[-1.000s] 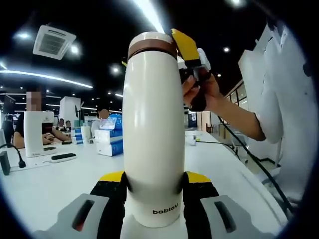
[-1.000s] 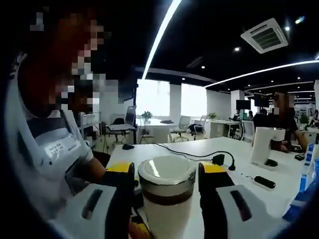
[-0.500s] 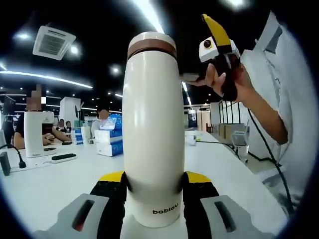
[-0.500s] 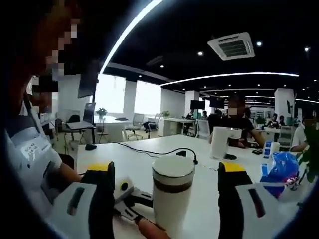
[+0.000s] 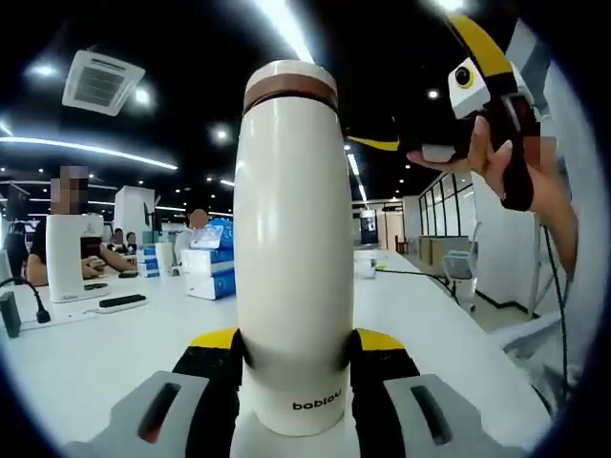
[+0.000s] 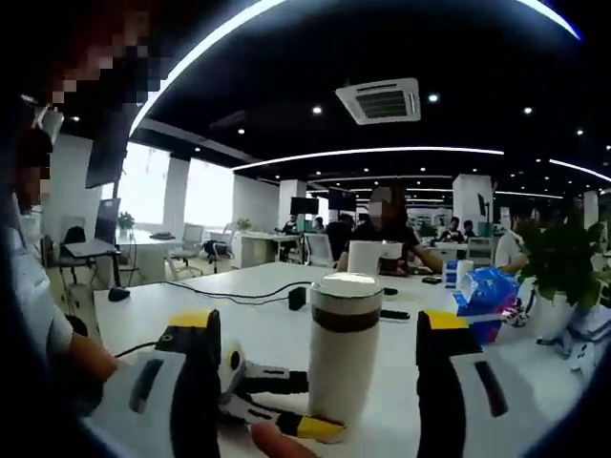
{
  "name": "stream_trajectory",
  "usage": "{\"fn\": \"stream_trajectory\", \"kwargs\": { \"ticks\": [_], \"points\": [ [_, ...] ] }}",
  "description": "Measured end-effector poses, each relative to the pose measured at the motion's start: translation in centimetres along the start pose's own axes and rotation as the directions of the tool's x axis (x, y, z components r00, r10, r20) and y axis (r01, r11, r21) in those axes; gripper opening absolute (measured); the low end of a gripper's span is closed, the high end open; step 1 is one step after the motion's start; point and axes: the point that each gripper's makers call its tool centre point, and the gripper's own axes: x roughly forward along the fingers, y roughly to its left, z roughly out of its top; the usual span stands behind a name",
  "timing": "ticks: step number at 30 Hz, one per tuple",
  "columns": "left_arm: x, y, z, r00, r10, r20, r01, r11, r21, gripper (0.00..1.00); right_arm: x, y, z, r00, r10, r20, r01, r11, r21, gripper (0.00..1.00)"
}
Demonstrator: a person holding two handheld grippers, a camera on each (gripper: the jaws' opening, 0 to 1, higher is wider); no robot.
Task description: Grasp the water cup twist off the cup lid place the cup lid on the table
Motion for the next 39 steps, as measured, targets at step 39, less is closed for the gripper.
{"fn": "stream_trajectory", "kwargs": {
  "ticks": [39],
  "points": [
    [-0.1,-0.1,0.1,1.0,-0.003,0.001,0.003,1.0,0.001,0.46,5.3,-1.9,0.2,0.998,0.046,-0.036,-0.046,0.999,0.002,0.47]
  ]
}}
